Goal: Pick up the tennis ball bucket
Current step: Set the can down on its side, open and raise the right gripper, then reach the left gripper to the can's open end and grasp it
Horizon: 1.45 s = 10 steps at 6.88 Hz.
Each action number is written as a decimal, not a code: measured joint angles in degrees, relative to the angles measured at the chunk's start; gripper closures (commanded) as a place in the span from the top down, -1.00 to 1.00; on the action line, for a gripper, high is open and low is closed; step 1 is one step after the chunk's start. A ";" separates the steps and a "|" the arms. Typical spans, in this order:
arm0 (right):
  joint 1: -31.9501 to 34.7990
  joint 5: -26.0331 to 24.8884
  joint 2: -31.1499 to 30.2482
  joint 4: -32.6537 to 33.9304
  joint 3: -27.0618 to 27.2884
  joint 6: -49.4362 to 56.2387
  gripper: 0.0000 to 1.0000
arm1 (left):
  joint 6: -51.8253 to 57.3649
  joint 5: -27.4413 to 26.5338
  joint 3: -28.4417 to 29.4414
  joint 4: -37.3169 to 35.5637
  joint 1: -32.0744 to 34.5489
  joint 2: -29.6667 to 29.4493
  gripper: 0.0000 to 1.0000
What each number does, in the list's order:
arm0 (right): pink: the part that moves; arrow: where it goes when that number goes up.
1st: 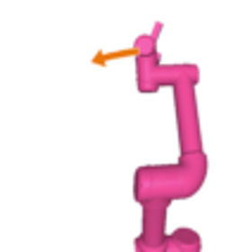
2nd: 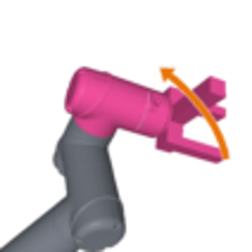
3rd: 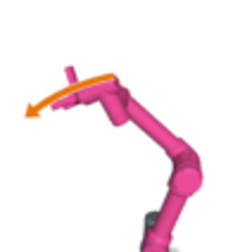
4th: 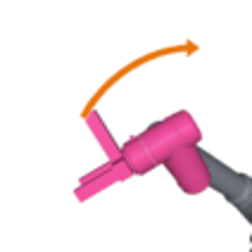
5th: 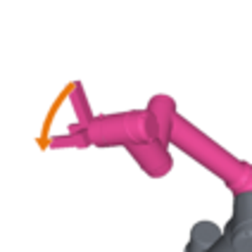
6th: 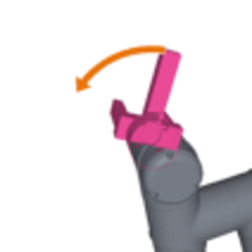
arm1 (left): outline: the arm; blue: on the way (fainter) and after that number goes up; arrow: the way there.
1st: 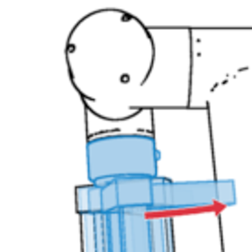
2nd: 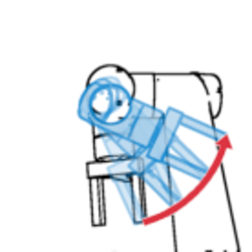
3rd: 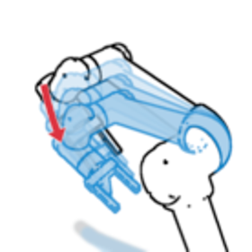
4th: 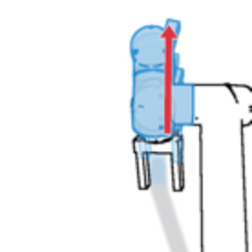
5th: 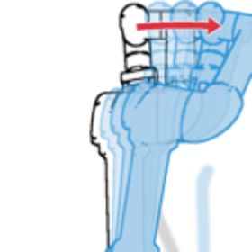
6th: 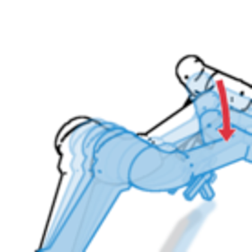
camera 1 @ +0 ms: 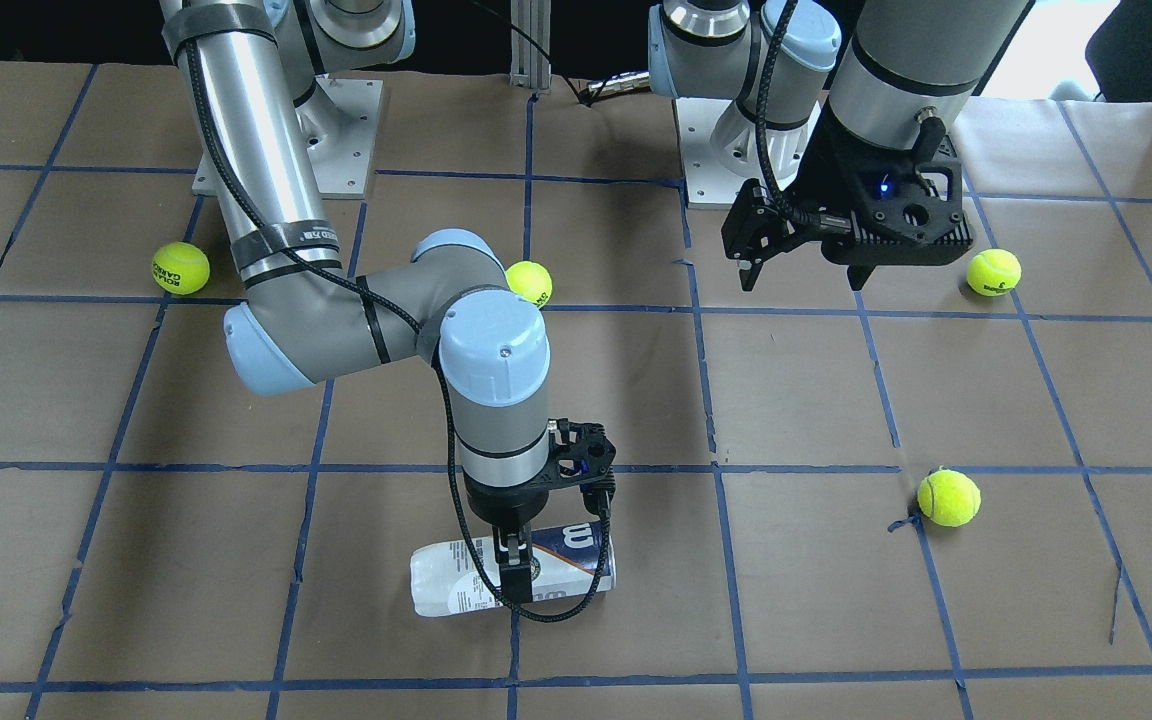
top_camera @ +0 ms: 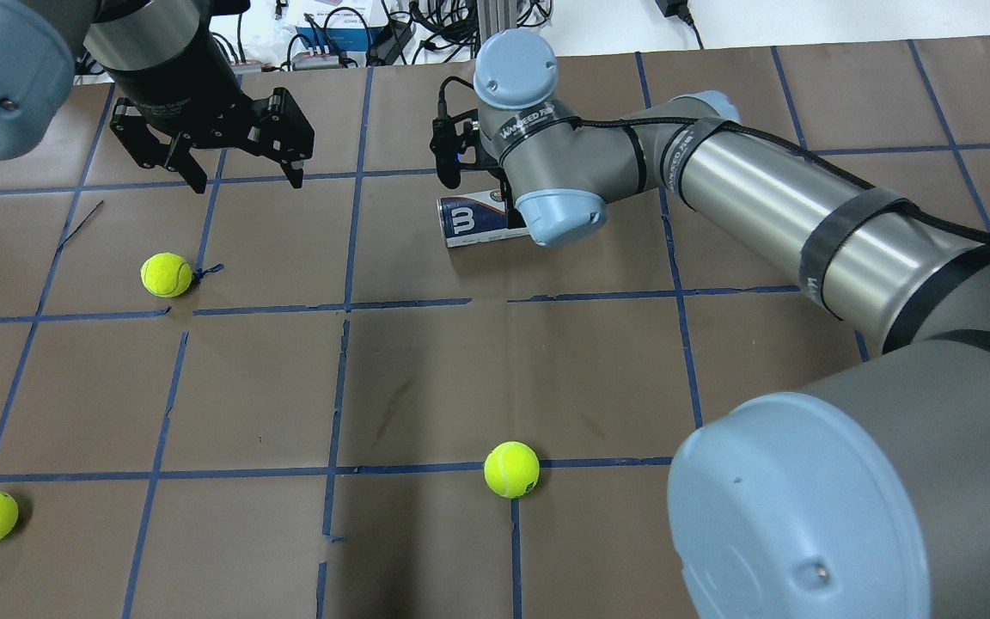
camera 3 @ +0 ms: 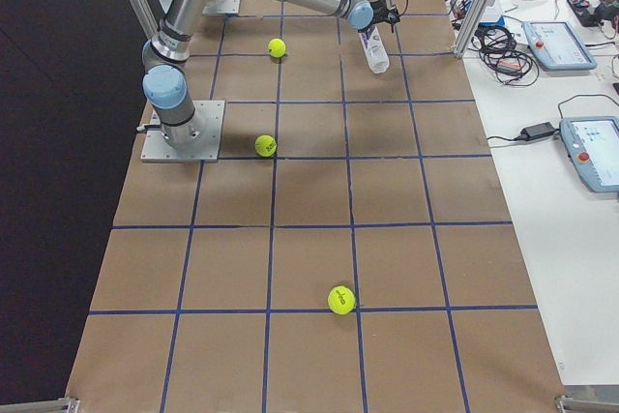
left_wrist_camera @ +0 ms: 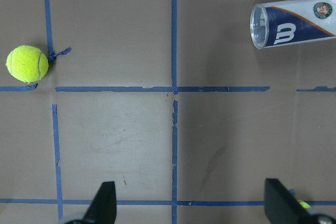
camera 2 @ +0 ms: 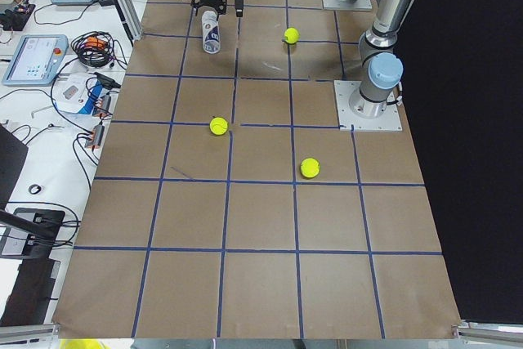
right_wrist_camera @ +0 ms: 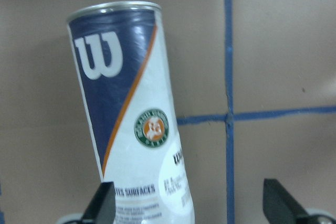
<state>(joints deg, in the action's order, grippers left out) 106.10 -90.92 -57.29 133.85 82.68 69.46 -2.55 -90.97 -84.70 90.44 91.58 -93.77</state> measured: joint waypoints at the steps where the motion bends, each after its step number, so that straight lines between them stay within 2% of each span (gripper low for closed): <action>1: -3.49 1.42 -2.66 -3.86 0.13 -6.38 1.00 | 0.00 0.00 -0.01 0.00 0.00 -0.02 1.00; 2: -6.95 2.51 -5.33 -9.30 0.15 -16.09 1.00 | 0.08 -0.06 0.18 0.02 0.03 -0.28 1.00; 3: -10.25 3.19 -8.91 -16.38 0.06 -30.80 1.00 | 0.32 -0.25 0.68 0.82 0.24 -0.42 1.00; 5: -14.09 2.13 -16.63 -31.66 0.17 -55.02 1.00 | 0.22 -1.34 1.32 4.10 1.39 0.04 1.00; 6: -15.01 1.68 -19.03 -36.69 0.21 -62.32 1.00 | 0.03 -1.11 1.59 4.92 1.69 -0.28 1.00; 7: -15.44 1.38 -20.65 -39.18 0.06 -65.71 1.00 | -0.02 0.22 1.89 4.73 1.56 -1.69 1.00; 8: -15.51 0.82 -22.53 -40.13 -0.16 -67.08 1.00 | -0.06 3.51 1.95 1.47 1.32 -4.91 1.00; 9: -15.52 0.10 -23.85 -41.06 -0.09 -67.85 1.00 | -0.06 6.98 1.95 -4.95 1.08 -9.03 1.00; 10: -15.46 -0.22 -24.47 -42.80 -0.03 -69.02 1.00 | 0.04 9.47 1.92 -11.97 0.74 -13.50 0.82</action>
<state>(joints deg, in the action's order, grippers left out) 90.63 -91.13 -81.76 91.04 82.66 0.44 -2.51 -81.49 -82.78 78.47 92.32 -107.27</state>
